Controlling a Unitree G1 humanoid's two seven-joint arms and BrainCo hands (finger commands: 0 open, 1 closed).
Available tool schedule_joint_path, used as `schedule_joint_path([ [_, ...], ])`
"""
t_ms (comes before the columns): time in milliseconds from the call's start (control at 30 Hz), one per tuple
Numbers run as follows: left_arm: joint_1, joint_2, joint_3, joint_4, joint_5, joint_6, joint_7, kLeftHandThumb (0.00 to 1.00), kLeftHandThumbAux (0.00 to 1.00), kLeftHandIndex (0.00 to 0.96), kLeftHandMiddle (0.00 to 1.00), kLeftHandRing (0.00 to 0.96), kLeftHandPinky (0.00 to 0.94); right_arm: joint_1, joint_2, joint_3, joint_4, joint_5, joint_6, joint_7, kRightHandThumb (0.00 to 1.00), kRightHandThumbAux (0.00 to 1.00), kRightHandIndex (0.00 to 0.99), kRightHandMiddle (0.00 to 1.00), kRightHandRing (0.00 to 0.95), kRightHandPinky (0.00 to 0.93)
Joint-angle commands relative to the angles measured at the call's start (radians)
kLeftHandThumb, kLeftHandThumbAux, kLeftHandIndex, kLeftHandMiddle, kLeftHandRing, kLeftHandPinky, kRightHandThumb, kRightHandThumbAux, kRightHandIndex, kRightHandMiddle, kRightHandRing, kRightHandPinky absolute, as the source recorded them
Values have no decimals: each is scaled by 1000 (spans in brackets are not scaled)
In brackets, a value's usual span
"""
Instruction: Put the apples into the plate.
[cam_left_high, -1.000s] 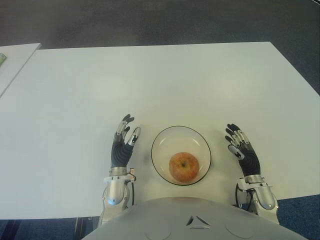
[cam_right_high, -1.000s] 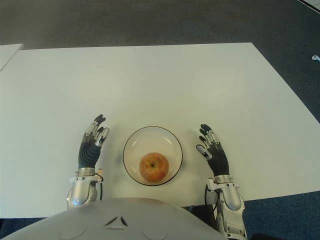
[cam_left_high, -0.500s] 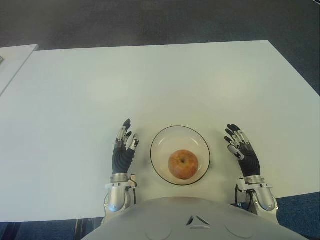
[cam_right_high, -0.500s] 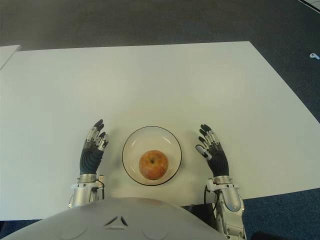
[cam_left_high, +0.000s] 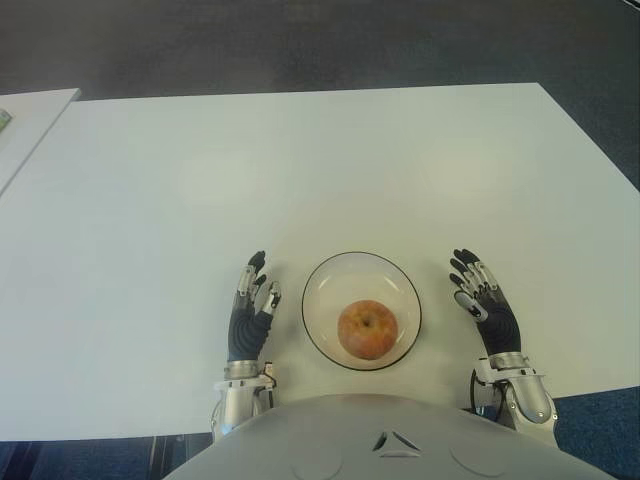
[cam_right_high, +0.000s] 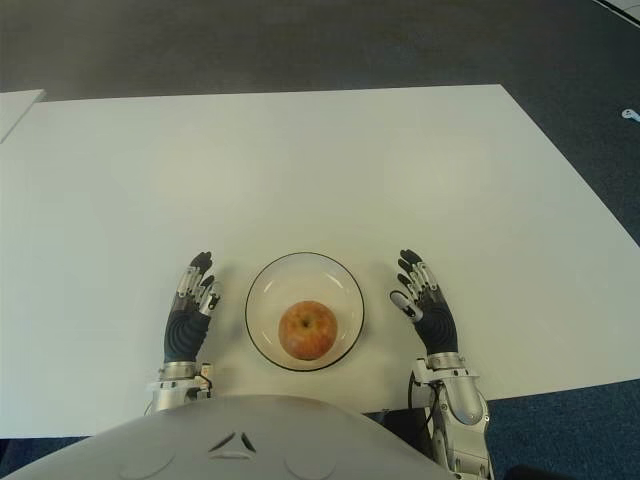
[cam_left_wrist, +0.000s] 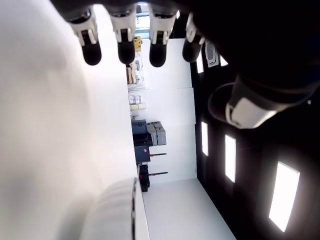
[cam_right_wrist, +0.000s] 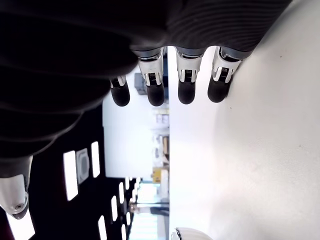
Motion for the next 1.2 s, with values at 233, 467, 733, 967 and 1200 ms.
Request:
schedule_joint_path([
  [233,51,14,-20,-29,-21,118,-22,71,524,24,71,68,70,14,-4,8,-16,-25,17,-2,78,528,0,0,0,0],
  [467,82,9,-36,-76,-55,201,-36,100,571,15,63,59,61,27,-6,17,-40,-39,51,-10,61,526,0,0,0,0],
  [733,101,10,-35,-92,-59,235,-29,104,553,2,33,25,26,41,4,29,-79,-59,103,-39,69,526,0,0,0,0],
  [967,100,-3,-37,-73,-72,217,-25,85,466,0,14,1,28,44,2,42,-101,-51,119,-31,94,517,0,0,0,0],
  [1200,88,-2,-37,-29,-88,146,-34,75,421,0,6,0,18,39,11,50,-95,-66,92,-38,97,504,0,0,0,0],
])
